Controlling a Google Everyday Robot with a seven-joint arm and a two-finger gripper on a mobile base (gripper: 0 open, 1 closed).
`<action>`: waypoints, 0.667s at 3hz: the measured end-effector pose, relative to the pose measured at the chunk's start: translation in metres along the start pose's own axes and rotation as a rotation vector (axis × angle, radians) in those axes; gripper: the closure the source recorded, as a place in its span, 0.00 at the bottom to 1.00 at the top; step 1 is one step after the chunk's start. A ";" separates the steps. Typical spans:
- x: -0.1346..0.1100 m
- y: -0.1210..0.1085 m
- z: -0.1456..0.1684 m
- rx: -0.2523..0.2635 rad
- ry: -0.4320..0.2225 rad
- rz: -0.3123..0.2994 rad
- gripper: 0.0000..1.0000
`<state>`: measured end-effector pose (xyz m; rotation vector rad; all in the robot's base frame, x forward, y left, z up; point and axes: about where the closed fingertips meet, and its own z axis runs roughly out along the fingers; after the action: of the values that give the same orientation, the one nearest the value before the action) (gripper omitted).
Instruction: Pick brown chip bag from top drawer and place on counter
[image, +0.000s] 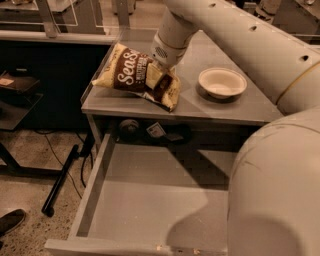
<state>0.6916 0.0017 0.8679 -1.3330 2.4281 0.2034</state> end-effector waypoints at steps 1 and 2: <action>-0.001 0.000 -0.003 0.000 0.000 0.000 0.81; -0.001 0.000 -0.003 0.000 0.000 0.000 0.58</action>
Offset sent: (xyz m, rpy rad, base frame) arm -0.0001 0.0000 0.0033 0.0001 0.0003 0.0000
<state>0.6915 0.0017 0.8713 -1.3331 2.4284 0.2038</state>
